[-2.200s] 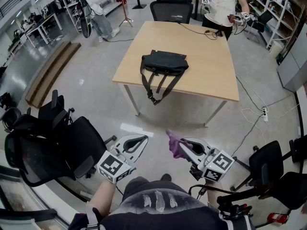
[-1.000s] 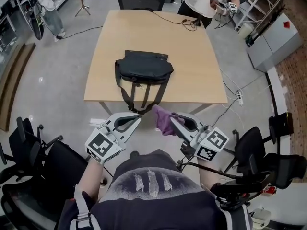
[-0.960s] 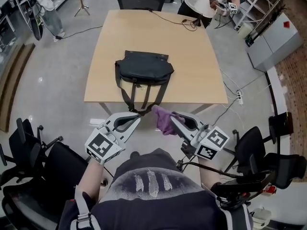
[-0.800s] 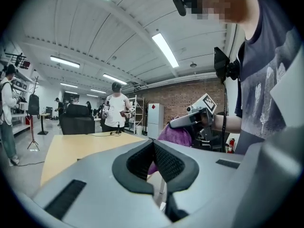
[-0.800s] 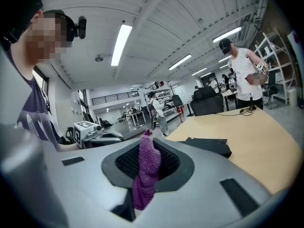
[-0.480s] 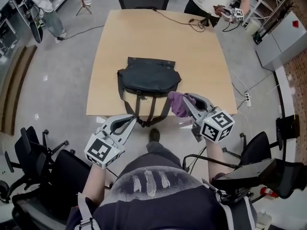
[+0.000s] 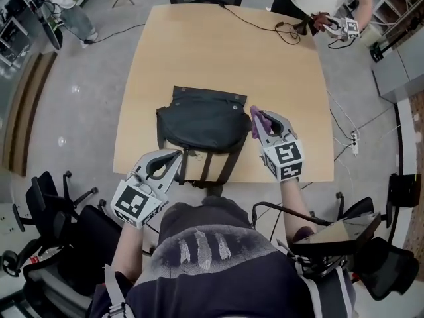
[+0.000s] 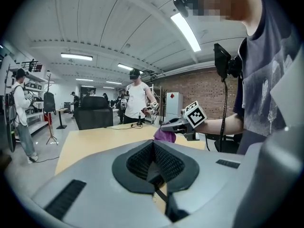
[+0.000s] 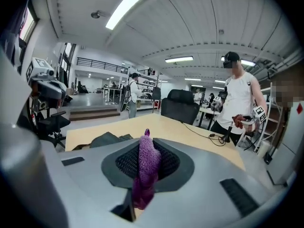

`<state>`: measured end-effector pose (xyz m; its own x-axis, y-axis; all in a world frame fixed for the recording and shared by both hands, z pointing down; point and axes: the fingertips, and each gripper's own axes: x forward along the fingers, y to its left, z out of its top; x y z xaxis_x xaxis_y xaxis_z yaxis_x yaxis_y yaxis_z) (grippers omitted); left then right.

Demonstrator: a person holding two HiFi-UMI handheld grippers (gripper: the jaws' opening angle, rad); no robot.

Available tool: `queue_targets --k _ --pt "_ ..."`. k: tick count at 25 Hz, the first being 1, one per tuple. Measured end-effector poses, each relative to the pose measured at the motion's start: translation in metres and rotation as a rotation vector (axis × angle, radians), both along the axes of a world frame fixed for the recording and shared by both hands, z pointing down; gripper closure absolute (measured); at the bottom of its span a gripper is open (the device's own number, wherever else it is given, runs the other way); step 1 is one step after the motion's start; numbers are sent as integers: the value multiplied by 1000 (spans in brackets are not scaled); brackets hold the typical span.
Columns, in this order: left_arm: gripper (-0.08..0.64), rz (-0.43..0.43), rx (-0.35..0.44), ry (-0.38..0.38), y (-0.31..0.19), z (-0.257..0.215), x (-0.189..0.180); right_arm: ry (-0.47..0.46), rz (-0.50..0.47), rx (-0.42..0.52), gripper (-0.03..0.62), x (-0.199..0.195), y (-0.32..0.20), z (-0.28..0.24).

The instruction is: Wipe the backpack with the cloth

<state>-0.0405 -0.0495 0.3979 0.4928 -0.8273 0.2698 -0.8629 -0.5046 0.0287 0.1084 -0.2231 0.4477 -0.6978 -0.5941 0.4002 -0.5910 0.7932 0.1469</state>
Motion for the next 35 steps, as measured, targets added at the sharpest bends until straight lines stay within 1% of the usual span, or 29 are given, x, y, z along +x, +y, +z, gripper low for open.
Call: queue_targets --k 3,8,10,14,17,20,22,27,31,35 --pt "552 -13 -12 -4 -18 2 -5 69 -8 -29 551 -13 -18 42" --pt "552 -9 -47 -12 -40 13 -21 263 -67 -27 551 -39 -22 100" --pt "552 12 -55 -7 -45 16 -28 323 -78 -73 550 -48 -15 120" --pt "552 63 -65 -4 -54 23 -49 386 -49 -203 551 -63 -5 150" --pt "552 80 -68 7 -61 26 -72 390 -19 -313 551 -74 6 160" --pt "554 96 -72 27 -65 31 -87 362 40 -403 551 -75 7 163" --pt "552 107 -79 33 -63 36 -98 346 58 -449 551 -80 8 164" --pt "552 117 -95 42 -61 47 -119 340 -19 -503 552 -116 21 157" --pt "552 122 -96 53 -62 48 -127 297 -86 -585 552 -154 42 153" --pt "552 112 -92 62 -63 49 -136 278 -151 -635 552 -186 61 153"
